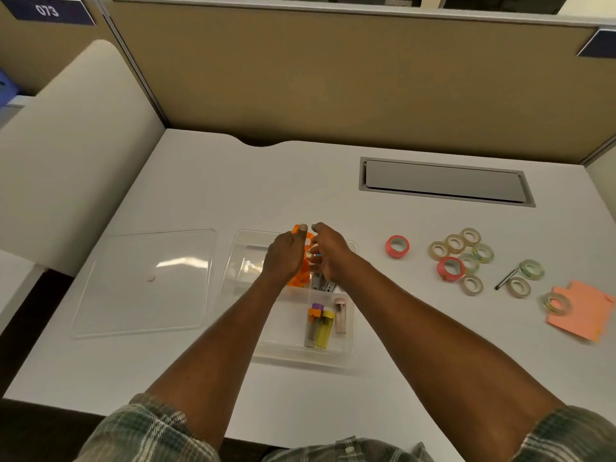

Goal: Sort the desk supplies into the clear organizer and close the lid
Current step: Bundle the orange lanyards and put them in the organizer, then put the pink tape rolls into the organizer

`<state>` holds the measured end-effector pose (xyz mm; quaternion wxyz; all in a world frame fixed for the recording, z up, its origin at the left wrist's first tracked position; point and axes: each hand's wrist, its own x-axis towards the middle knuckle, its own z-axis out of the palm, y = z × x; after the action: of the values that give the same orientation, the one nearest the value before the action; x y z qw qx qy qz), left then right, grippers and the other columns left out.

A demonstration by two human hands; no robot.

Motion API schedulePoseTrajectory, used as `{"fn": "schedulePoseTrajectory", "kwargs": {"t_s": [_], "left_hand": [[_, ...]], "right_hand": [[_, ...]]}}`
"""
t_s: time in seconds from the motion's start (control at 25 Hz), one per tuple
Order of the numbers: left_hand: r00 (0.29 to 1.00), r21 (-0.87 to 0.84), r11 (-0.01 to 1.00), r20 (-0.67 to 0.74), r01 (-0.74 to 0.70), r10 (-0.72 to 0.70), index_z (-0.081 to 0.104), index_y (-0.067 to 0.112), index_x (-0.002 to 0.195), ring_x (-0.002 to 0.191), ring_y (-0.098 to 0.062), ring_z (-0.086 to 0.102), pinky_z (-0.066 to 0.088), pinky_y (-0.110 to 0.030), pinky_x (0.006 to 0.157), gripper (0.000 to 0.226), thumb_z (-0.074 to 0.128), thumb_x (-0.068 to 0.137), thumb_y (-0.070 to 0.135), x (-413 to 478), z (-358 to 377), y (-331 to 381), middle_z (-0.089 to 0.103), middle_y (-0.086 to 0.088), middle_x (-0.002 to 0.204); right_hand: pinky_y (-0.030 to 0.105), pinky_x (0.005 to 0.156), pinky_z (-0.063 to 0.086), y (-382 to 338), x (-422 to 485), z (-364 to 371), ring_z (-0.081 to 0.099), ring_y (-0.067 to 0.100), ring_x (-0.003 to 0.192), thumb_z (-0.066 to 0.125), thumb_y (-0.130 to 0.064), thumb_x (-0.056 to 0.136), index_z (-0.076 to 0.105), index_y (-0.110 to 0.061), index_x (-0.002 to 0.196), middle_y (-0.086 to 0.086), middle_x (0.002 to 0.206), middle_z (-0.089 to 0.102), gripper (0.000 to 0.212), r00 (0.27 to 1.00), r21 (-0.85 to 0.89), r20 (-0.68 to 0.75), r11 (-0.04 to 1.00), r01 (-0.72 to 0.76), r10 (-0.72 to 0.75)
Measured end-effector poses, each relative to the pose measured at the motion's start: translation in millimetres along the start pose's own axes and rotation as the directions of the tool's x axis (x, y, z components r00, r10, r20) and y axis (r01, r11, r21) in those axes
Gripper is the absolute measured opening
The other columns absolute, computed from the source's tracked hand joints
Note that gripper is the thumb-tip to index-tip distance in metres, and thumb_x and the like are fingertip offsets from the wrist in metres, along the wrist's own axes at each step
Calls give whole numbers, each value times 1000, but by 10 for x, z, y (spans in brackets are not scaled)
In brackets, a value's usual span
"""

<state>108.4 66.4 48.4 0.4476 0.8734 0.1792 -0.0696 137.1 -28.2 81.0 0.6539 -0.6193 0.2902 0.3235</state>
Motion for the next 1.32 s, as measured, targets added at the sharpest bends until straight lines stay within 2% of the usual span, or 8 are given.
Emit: {"fn": "schedulePoseTrajectory", "kwargs": {"t_s": [0.08, 0.24, 0.36, 0.6, 0.76, 1.0, 1.16, 1.32], "left_hand": [[983, 109, 986, 147, -126, 110, 64, 13, 109, 96, -23, 64, 41, -20, 66, 43, 31, 105, 39, -7, 52, -93, 63, -3, 100], [900, 309, 888, 379, -341, 214, 50, 13, 138, 125, -30, 49, 44, -44, 102, 38, 36, 105, 25, -27, 199, -268, 50, -13, 140], [887, 401, 851, 437, -339, 148, 49, 18, 140, 128, -31, 47, 41, -50, 107, 42, 30, 106, 33, -70, 332, -363, 51, -15, 140], [950, 474, 823, 152, -313, 274, 61, 13, 115, 102, -27, 63, 51, -42, 88, 50, 30, 102, 50, -114, 375, -388, 68, -10, 109], [952, 501, 828, 283, -249, 115, 57, 13, 125, 113, -32, 59, 49, -45, 93, 67, 23, 96, 63, -54, 402, -348, 63, -13, 117], [949, 629, 756, -91, -181, 303, 61, 7, 104, 94, -28, 58, 46, -39, 79, 53, 46, 94, 56, -74, 452, -69, 58, -14, 102], [920, 555, 783, -77, -281, 384, 61, 8, 90, 86, -29, 56, 46, -38, 72, 40, 58, 88, 48, -149, 659, 193, 57, -12, 93], [906, 500, 780, 24, -377, 423, 62, 12, 95, 88, -24, 57, 46, -35, 70, 35, 61, 88, 46, -281, 1042, 443, 58, -9, 97]], "right_hand": [[38, 83, 49, 50, 4, -66, 56, 25, 97, 45, -38, 98, 61, -11, 105, 13, 118, 61, 31, 1000, -4, -11, 1000, 12, -12], [39, 85, 53, 160, -24, -185, 60, 24, 91, 44, -37, 98, 58, -9, 116, 11, 105, 63, 36, 998, -67, -53, 998, 20, -24], [40, 87, 52, 236, -55, -272, 60, 25, 95, 42, -37, 100, 56, -12, 113, 8, 102, 59, 32, 999, -75, -41, 997, 13, -16], [41, 98, 52, 308, -86, -462, 61, 25, 109, 41, -38, 102, 57, -9, 123, 12, 119, 63, 39, 998, -67, -43, 997, 37, -40], [41, 93, 53, 318, -107, -591, 62, 24, 100, 41, -33, 101, 58, -7, 123, 13, 110, 65, 38, 995, -48, -47, 996, 80, -82], [41, 89, 55, 349, -91, -998, 64, 23, 94, 47, -32, 98, 61, -10, 115, 10, 107, 68, 31, 972, -61, -124, 980, 191, -198], [34, 69, 49, 495, -128, -1390, 58, 20, 78, 56, -32, 94, 63, -15, 99, 6, 93, 64, 19, 963, -25, -171, 978, 207, -208], [40, 79, 57, 682, -183, -1831, 63, 20, 83, 55, -35, 95, 61, -21, 90, 9, 100, 69, 16, 954, -104, -218, 977, 188, -207]]}}
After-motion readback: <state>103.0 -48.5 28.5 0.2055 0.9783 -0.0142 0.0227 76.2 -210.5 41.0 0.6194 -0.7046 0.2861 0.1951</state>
